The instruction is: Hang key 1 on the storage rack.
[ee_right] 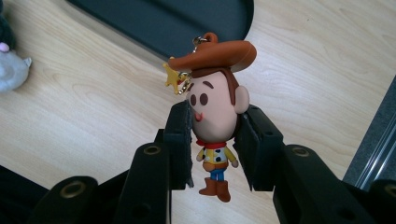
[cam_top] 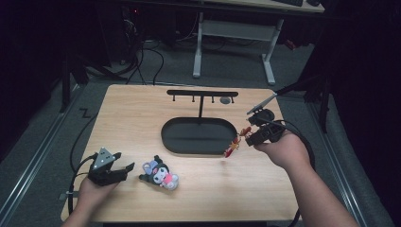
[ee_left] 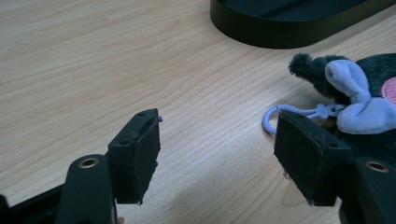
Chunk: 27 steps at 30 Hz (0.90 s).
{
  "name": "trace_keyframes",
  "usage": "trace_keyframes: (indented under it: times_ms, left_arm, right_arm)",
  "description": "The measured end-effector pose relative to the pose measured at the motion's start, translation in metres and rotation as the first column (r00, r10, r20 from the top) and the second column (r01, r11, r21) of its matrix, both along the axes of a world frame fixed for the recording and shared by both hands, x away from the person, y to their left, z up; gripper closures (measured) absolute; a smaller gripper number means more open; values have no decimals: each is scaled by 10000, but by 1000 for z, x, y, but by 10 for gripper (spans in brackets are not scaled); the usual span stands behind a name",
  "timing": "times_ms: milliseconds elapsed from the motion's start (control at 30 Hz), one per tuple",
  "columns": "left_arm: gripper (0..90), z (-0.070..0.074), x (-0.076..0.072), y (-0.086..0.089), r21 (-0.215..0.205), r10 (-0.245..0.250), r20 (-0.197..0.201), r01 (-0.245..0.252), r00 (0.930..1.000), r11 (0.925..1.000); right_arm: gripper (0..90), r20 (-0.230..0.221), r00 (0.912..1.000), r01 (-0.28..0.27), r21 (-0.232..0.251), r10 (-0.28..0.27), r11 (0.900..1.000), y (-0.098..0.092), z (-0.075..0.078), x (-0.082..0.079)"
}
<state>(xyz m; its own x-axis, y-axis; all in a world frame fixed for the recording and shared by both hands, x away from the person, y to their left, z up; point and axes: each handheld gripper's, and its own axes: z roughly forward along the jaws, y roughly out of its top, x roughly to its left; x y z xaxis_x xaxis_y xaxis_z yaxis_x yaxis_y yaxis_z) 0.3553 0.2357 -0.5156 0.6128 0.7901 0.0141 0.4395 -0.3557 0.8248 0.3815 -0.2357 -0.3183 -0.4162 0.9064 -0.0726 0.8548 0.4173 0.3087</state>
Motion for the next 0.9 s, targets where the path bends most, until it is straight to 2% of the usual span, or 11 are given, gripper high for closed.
trace_keyframes:
  times_ms: [633, 900]
  left_arm:
    - [316, -1, 0, 3, -37, 56, -9, -56, 10000, 10000]
    - [316, -1, 0, 3, -52, 77, -20, -77, 10000, 10000]
  right_arm:
    - [668, 102, 9998, 197, 97, -198, 9998, 9, 11, 38]
    - [668, 158, 9988, 473, 73, -474, 9989, 7, 13, 53]
